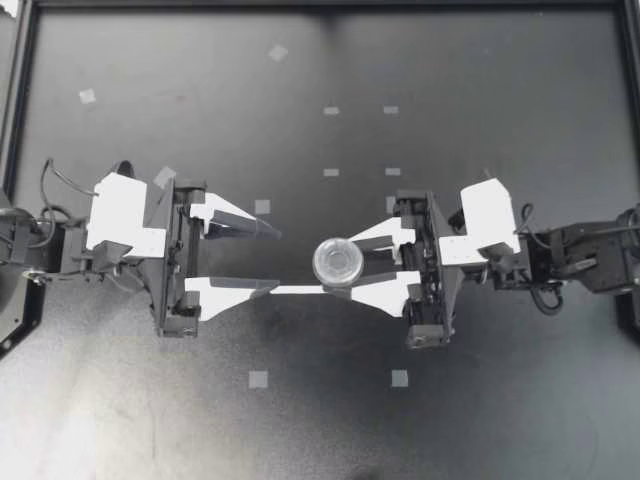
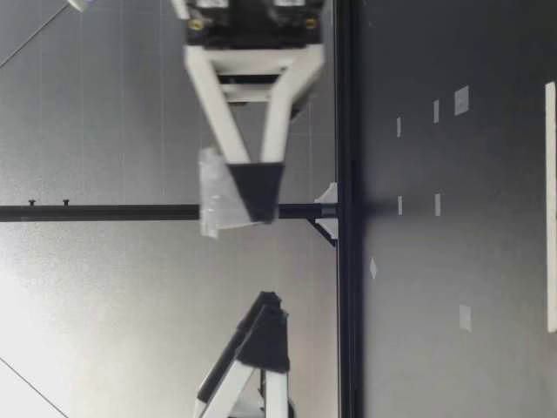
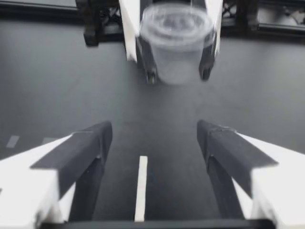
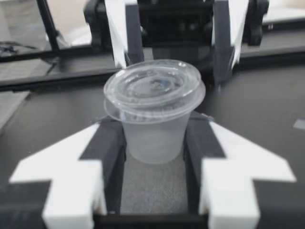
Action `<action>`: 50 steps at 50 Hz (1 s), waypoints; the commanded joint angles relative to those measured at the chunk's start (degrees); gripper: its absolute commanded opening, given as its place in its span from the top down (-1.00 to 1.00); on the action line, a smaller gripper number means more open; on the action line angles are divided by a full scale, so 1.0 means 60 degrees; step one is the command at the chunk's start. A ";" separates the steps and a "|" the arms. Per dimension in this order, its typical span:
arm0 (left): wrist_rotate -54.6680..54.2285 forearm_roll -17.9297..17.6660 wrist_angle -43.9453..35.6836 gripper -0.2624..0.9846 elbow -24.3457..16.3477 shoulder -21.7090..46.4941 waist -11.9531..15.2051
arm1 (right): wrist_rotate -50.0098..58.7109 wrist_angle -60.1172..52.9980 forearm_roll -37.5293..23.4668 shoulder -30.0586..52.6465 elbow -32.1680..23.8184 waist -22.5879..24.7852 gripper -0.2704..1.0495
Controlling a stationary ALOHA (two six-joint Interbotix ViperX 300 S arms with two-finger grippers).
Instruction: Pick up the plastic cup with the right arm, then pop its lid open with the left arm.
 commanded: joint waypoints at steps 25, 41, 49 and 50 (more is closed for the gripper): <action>-0.0029 -0.0015 -0.0059 -0.44 -0.0103 -0.0190 0.0000 | 0.0000 -0.0088 -0.0029 0.0015 -0.0220 0.0044 0.04; -0.0015 -0.0015 -0.0059 -0.44 -0.0103 -0.0190 -0.0015 | 0.0000 -0.0073 -0.0029 0.0015 -0.0190 0.0044 0.04; -0.0015 -0.0015 -0.0059 -0.44 -0.0103 -0.0190 0.0000 | 0.0000 -0.0044 -0.0015 0.0029 -0.0190 0.0044 0.04; -0.0015 -0.0015 -0.0059 -0.44 -0.0103 -0.0190 -0.0015 | 0.0000 -0.0044 -0.0015 0.0029 -0.0205 0.0044 0.04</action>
